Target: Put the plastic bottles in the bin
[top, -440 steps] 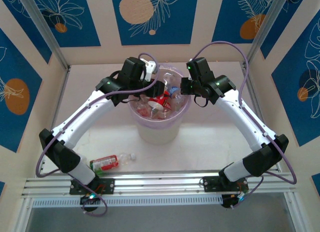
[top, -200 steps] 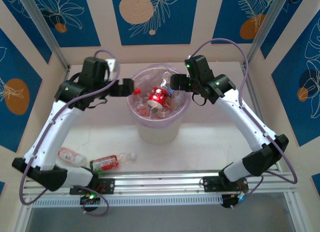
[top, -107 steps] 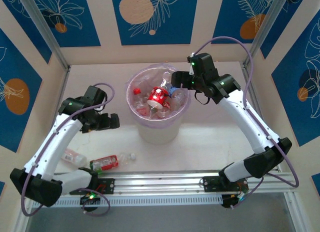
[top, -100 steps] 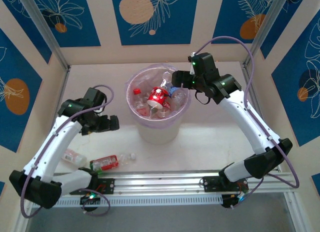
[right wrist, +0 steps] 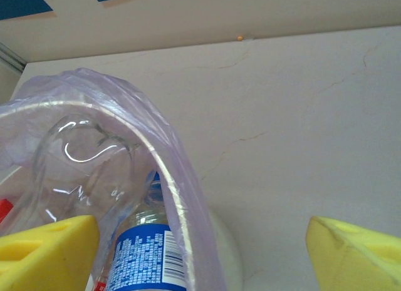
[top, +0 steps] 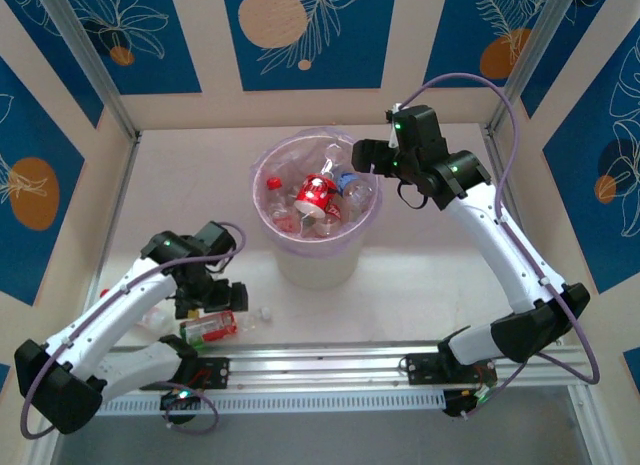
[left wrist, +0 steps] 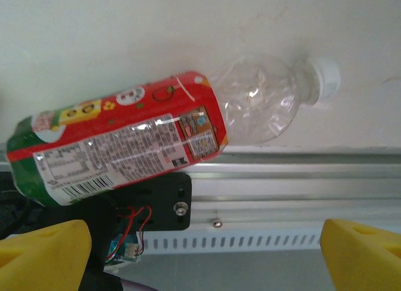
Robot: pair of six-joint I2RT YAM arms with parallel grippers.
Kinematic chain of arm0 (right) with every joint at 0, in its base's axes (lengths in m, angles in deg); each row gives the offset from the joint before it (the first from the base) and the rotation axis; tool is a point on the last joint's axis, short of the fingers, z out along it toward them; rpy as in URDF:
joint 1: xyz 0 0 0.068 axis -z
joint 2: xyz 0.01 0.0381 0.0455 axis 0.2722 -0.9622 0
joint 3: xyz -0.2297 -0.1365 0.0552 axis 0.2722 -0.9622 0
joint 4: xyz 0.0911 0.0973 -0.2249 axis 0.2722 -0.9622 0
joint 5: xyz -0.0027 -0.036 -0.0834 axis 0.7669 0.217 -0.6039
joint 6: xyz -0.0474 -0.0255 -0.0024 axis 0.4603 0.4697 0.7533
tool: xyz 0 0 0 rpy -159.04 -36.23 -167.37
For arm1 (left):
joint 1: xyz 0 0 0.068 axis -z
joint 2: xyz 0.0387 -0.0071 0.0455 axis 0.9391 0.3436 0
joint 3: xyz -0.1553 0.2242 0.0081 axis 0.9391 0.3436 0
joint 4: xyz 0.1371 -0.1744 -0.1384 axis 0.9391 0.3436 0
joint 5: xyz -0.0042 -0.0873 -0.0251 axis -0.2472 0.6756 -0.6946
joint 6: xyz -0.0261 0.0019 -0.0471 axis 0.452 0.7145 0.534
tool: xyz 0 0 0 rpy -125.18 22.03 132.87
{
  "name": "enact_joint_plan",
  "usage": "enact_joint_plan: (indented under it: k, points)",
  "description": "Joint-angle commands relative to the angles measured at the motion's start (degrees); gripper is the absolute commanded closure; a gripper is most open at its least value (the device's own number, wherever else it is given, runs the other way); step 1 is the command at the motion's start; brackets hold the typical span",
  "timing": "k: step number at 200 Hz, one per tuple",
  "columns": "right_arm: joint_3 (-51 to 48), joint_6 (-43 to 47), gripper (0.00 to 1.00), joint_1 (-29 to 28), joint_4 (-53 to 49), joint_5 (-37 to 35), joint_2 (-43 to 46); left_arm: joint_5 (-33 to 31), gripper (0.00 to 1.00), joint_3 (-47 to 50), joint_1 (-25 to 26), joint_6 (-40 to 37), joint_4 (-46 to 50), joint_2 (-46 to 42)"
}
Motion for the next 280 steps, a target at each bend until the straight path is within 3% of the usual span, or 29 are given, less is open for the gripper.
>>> enact_joint_plan:
  k: [1,36,65,78,105,165,245,280]
  points:
    - [-0.34,1.03,0.14,0.45,-0.06,-0.16,1.44,0.19,0.06,3.75,3.05,2.65,-0.05,0.77]
    - [-0.27,0.95,0.14,0.8,0.15,0.55,0.69,-2.0,0.0,7.46,6.5,0.82,-4.43,4.6]
    - [-0.27,1.13,0.14,0.92,0.15,1.2,-0.01,-6.78,0.0,9.51,7.71,-0.75,-8.65,6.75]
    - [-0.27,1.0,0.14,0.98,0.17,1.35,-0.07,-5.89,0.0,8.84,7.78,-1.48,-8.81,8.94]
    - [-0.97,0.81,0.14,1.31,1.14,2.19,0.19,-11.51,0.0,7.44,7.83,1.27,-9.88,10.65]
    - [-1.26,1.38,0.14,2.38,0.7,2.14,1.96,-16.38,0.0,9.55,7.67,4.0,-18.33,19.79]
    - [-2.23,1.15,0.14,3.22,0.6,2.78,2.49,-18.44,0.0,6.39,5.47,-0.57,-27.81,29.39]
    - [-2.53,0.89,0.14,3.35,0.52,3.12,2.45,-14.71,0.0,6.9,-1.05,-1.79,-32.7,28.35]
